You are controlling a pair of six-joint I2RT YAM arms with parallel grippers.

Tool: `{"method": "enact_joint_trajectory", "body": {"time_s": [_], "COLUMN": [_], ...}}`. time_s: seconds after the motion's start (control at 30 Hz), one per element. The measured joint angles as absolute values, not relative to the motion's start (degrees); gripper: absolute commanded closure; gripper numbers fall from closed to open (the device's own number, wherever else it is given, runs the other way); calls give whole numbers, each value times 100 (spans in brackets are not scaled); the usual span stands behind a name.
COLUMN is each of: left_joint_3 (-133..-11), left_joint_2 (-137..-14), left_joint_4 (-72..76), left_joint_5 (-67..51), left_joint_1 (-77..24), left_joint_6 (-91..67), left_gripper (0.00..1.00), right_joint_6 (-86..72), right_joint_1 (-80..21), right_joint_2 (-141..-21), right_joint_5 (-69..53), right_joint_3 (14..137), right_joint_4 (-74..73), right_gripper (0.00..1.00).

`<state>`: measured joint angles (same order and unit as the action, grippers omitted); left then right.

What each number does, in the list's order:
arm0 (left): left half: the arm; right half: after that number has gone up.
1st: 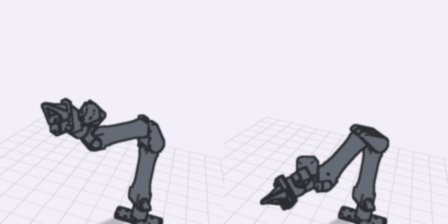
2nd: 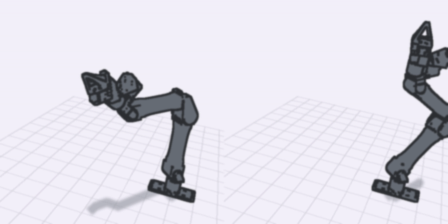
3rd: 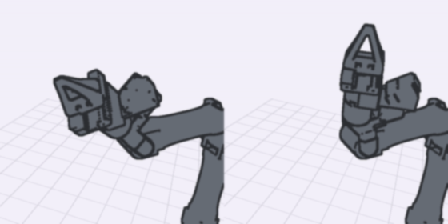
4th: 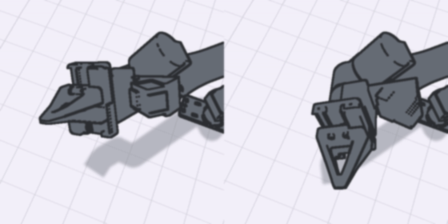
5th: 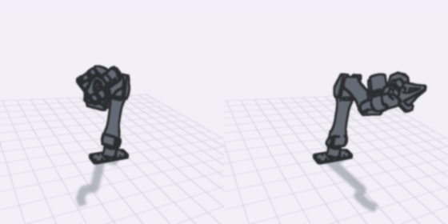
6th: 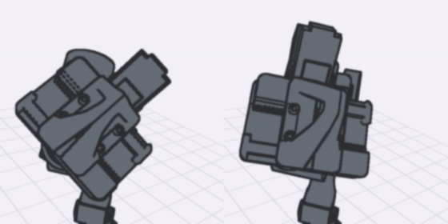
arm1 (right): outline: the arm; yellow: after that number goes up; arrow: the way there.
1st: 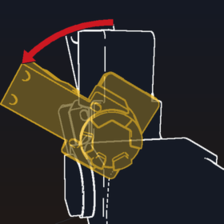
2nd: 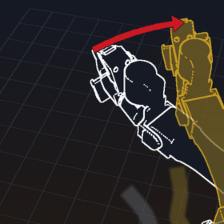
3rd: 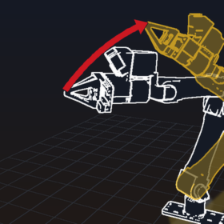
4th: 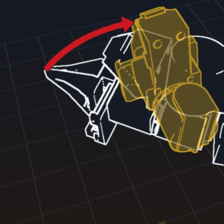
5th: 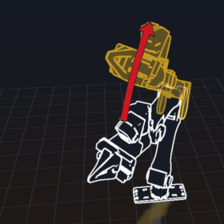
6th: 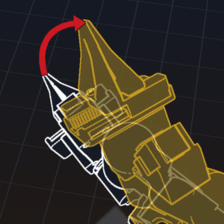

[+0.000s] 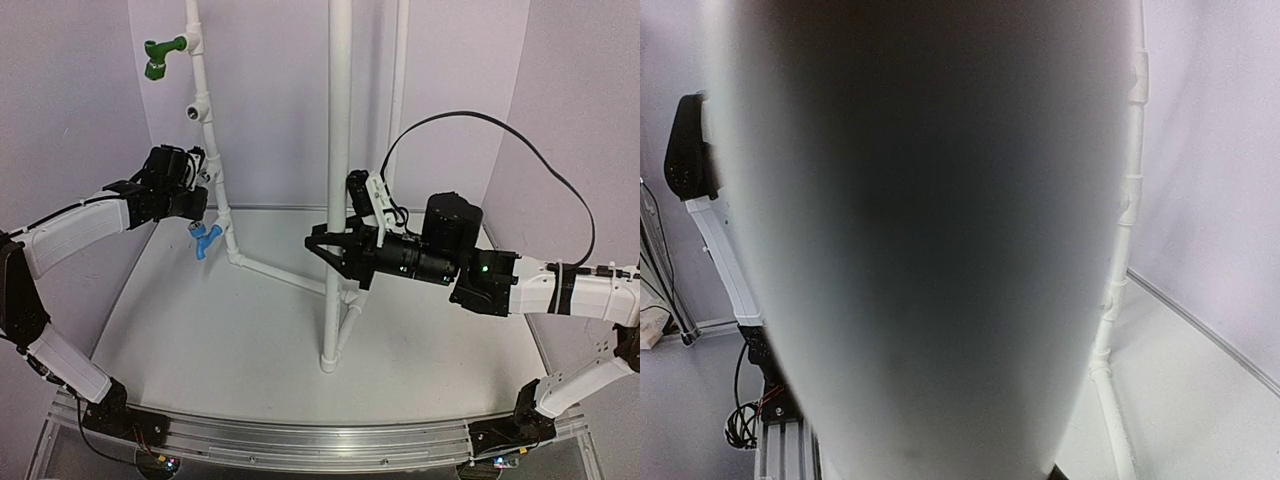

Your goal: Install the water faucets

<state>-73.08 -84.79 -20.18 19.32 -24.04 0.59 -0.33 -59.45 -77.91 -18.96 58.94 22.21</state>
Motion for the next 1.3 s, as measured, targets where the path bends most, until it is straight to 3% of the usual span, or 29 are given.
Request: {"method": "enact_joint_trajectory", "body": {"time_s": [0.13, 0.23, 0.63, 0.8, 1.1, 1.3], "left_joint_3": [-7312, -7314, -7347, -7384, -7191, -7122], "left_joint_2": [-8479, -8443, -6913, -6472, -6880, -7761], "left_joint_4": [-2108, -2230, -3066, -3149, -2117, -1608], "left_joint_5": [2244, 2170, 232, -1281, -4136, -4886], "left_joint_1": [-2454, -2371, -2067, -1169, 383, 713], "left_joint_6": [199, 35, -1174, -1951, -3790, -4204], "left_gripper": [19, 1, 0, 0, 0, 0], "right_joint_6": [-25, -26, -23, -23, -23, -21], "right_joint_1": [-5946, -5946, -5946, -5946, -5946, -5946], "right_joint_2": [-7791, -7791, -7791, -7791, -7811, -7828], "right_joint_5": [-1907, -1911, -1916, -1919, -1935, -1957], "right_joint_3": [5894, 5894, 5894, 5894, 5894, 5896], "right_joint_4": [2220, 2221, 2220, 2220, 2240, 2263], "right_gripper": [100, 100, 100, 100, 100, 100]}}
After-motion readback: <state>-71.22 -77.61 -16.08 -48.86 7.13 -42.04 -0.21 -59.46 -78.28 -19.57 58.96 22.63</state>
